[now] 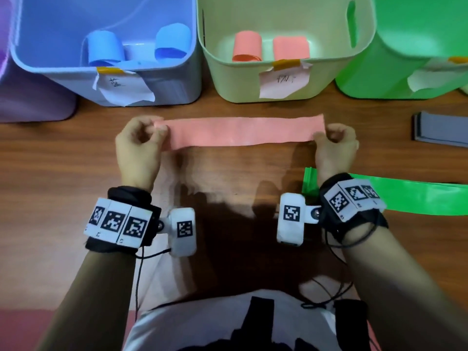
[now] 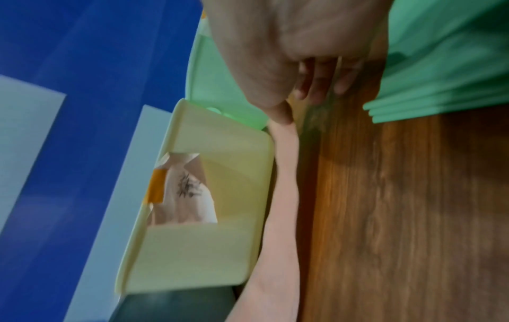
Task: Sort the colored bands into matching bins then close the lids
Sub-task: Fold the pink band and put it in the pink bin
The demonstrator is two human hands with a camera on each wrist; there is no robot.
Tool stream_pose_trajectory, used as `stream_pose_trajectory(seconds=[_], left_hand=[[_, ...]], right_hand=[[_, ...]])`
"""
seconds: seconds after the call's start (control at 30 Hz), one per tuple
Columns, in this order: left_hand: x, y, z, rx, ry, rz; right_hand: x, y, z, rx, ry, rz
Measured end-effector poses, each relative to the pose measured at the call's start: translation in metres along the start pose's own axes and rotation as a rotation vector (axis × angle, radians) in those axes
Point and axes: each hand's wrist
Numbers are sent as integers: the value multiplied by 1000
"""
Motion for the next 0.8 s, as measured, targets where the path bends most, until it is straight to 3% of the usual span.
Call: stream_pose_trajectory(seconds=[0.07, 0.1, 0.23, 0.33, 0.4, 0.53, 0.63, 0.73, 0.8], left_hand=[[-1, 21, 5, 153, -87, -47], [-1, 31, 8, 235, -139, -88], [2, 66, 19, 508, -284, -174], [3, 83, 24, 562, -333, -123], [-1, 89, 24, 524, -295, -94], [-12, 91, 20, 430, -58, -88], [-17, 92, 18, 377, 49, -65], [-26, 98, 14, 359, 167, 1], [-33, 103, 13, 371, 154, 21]], right_hand=[[-2, -12, 15, -140, -4, 69], [-2, -20, 25, -263, -74, 87], [4, -54, 71, -677, -632, 165], [12, -72, 89, -856, -781, 249], [13, -77, 94, -804, -810, 245], [2, -81, 96, -572, -911, 239], [-3, -86, 101, -518, -983, 162], [-4, -91, 105, -506, -951, 244], [-8, -94, 108, -476, -942, 193]])
Point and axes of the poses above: each hand's wrist, its own z-axis away from the middle knuckle, its own x-axis out of the palm, y = z × x, and after that the axes turned 2 degrees about x, right-handed
